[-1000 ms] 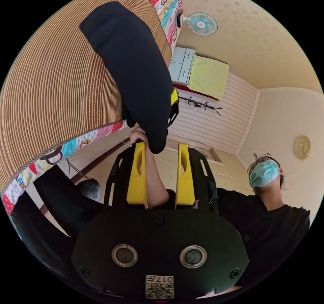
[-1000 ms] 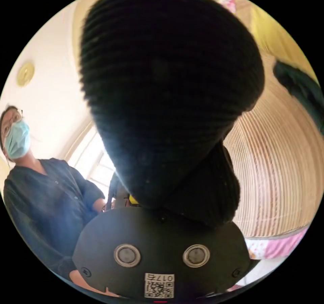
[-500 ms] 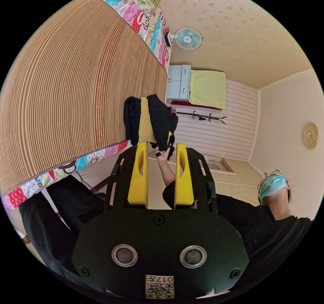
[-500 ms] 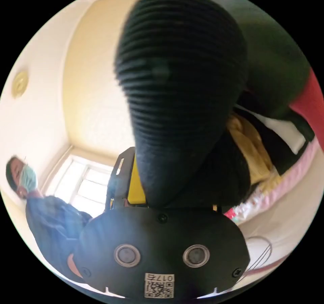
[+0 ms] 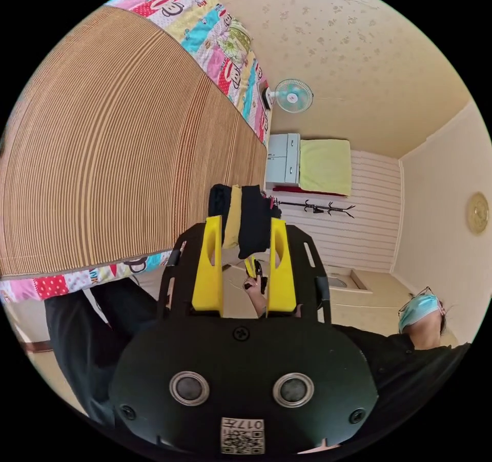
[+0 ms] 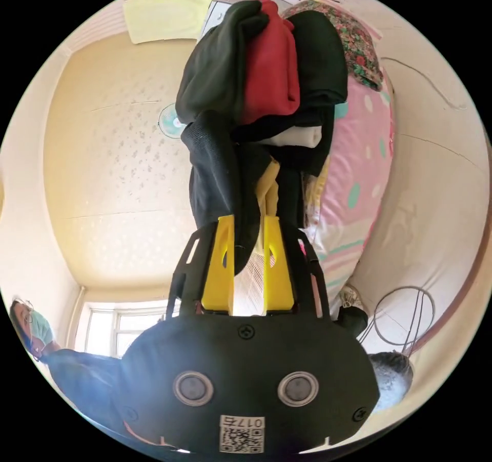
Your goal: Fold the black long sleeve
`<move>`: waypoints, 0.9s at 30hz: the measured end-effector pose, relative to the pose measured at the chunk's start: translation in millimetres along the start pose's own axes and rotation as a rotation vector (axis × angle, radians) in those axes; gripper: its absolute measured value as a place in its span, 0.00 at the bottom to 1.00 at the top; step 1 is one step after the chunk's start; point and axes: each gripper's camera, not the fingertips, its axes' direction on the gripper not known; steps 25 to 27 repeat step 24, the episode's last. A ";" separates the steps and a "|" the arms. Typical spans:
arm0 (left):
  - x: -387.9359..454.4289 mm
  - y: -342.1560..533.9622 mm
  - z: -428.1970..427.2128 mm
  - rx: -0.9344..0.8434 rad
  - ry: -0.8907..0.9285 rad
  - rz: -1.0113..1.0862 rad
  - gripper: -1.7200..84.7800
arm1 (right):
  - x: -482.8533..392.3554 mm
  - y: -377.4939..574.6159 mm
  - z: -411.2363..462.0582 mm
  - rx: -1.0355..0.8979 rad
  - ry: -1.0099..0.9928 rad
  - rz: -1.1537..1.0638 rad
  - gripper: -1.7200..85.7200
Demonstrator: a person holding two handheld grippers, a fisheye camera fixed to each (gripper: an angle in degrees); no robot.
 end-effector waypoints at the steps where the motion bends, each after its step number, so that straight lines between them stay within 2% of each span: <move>1: 2.3 1.8 -8.1 0.024 -0.013 -0.002 0.18 | -17.8 16.4 -4.0 0.014 0.068 -0.014 0.07; 4: 14.2 14.4 -49.6 0.127 -0.059 -0.029 0.17 | -82.9 53.7 -1.6 -0.012 0.201 -0.103 0.04; 7: 40.5 30.4 -93.8 0.223 -0.117 -0.016 0.16 | -179.4 88.0 11.2 0.021 0.219 -0.339 0.03; 9: 73.4 44.2 -131.5 0.304 -0.241 0.078 0.16 | -242.2 101.0 28.2 0.024 0.218 -0.493 0.03; 11: 98.4 54.4 -159.1 0.365 -0.365 0.153 0.16 | -318.0 102.6 68.7 -0.125 0.254 -0.639 0.03; 12: 115.7 61.4 -177.3 0.409 -0.459 0.212 0.16 | -334.8 100.7 81.2 -0.188 0.279 -0.643 0.03; 13: 124.0 65.0 -186.2 0.434 -0.509 0.243 0.16 | -370.5 103.3 104.2 -0.266 0.358 -0.673 0.03; 15: 153.6 77.2 -221.8 0.522 -0.714 0.363 0.16 | -432.2 131.6 127.1 -0.275 0.475 -0.886 0.03; 17: 169.5 90.5 -250.6 0.620 -0.862 0.388 0.16 | -506.5 193.7 140.5 -0.211 0.577 -1.206 0.02; 18: 177.5 102.4 -268.0 0.693 -0.941 0.391 0.16 | -521.3 210.1 140.4 -0.183 0.579 -1.274 0.02; 20: 186.2 122.9 -288.8 0.800 -1.054 0.386 0.15 | -563.5 270.9 128.3 0.000 0.520 -1.482 0.02; 23: 185.9 153.2 -313.0 0.943 -1.164 0.367 0.14 | -584.7 309.8 111.6 0.269 0.394 -1.520 0.02; 27: 178.3 158.1 -320.6 0.949 -1.155 0.349 0.14 | -588.0 310.6 111.3 0.275 0.377 -1.505 0.02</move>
